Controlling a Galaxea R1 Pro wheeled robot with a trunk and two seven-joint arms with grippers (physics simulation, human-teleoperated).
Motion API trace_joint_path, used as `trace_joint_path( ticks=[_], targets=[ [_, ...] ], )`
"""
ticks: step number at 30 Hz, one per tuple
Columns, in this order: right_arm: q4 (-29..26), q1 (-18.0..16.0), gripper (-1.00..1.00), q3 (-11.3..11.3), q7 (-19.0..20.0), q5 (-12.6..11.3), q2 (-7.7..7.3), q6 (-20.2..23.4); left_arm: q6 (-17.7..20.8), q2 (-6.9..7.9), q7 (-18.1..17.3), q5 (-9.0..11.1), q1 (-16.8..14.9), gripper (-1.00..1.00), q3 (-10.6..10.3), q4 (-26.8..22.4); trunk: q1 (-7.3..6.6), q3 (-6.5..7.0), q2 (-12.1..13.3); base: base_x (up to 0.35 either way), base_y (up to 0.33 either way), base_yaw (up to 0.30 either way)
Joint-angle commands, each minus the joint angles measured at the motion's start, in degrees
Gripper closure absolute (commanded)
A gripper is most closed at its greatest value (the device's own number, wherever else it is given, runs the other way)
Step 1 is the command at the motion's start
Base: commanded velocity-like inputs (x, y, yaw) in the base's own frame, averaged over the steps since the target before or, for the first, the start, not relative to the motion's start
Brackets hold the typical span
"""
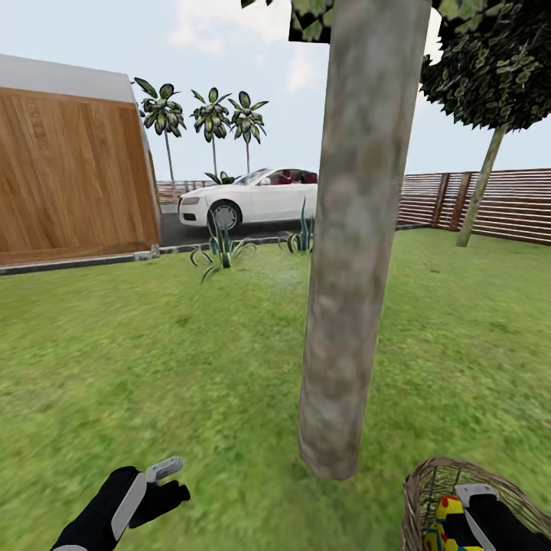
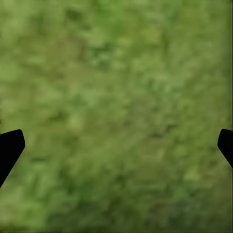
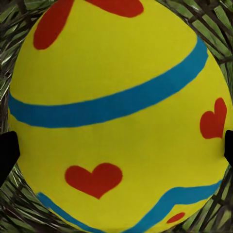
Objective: Take the three Easter eggs out of the wicker basket on the lawn in the garden, then place them on the lawn next to a single tree (choose any tree) so that all three eggs are next to the same tree and none are left in the basket.
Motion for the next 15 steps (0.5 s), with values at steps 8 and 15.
trace_joint_path(
  ticks=[8,15],
  targets=[
    [-0.09,-0.01,1.0,0.1,0.0,0.02,-0.02,0.32,0.23,-0.01,0.3,0.5,-0.02,-1.0,0.09,-0.07,-1.77,1.38,3.2,0.0,0.0,0.0],
    [-0.09,-0.01,1.0,0.02,0.0,-0.01,0.0,0.32,0.23,-0.01,0.3,0.5,-0.02,-1.0,0.09,-0.07,-3.31,2.63,6.0,0.0,0.0,0.0]
  ],
)
